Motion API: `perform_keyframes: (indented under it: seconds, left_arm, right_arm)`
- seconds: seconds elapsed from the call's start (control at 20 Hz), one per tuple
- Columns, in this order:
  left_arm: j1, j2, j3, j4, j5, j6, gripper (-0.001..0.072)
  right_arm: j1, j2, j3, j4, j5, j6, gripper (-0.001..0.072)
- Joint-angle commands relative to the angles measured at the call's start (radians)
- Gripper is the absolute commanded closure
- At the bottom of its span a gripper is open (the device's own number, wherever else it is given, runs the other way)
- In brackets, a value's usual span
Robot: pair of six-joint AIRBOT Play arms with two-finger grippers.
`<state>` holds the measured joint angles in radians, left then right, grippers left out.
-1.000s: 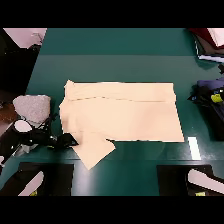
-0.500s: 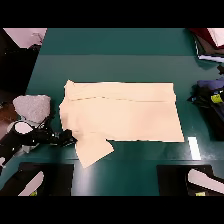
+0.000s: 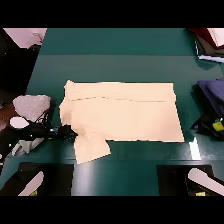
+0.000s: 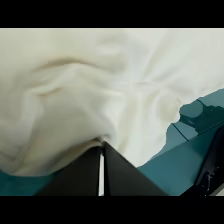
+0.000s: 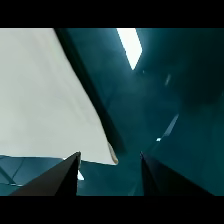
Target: Fold the shirts.
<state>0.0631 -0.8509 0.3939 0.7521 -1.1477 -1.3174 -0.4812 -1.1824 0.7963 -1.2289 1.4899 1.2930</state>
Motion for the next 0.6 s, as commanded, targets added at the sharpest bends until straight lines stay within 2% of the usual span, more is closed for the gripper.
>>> perform_keyframes:
  seconds: [0.0,0.2,0.4,0.5,0.55]
  left_arm:
    - [0.000,0.001,0.021,0.000,0.014,0.016,0.0677]
    - [0.000,0.001,0.021,0.003,0.014,0.017,0.0677]
    - [0.000,0.001,0.021,0.003,0.011,0.017,0.0676]
    - [0.000,0.001,0.021,0.003,0.004,0.018,0.0677]
    - [0.000,0.001,0.021,0.004,-0.003,0.024,0.0677]
  right_arm:
    - [-0.044,0.010,-0.132,-0.016,-0.029,-0.031,0.0259]
    - [0.006,0.010,-0.175,0.087,-0.087,-0.039,0.0262]
    - [0.091,-0.013,-0.174,0.085,-0.080,-0.038,0.0263]
    - [0.124,-0.027,-0.174,0.083,-0.067,-0.038,0.0286]
    - [0.136,-0.023,-0.174,0.079,-0.068,-0.038,0.0373]
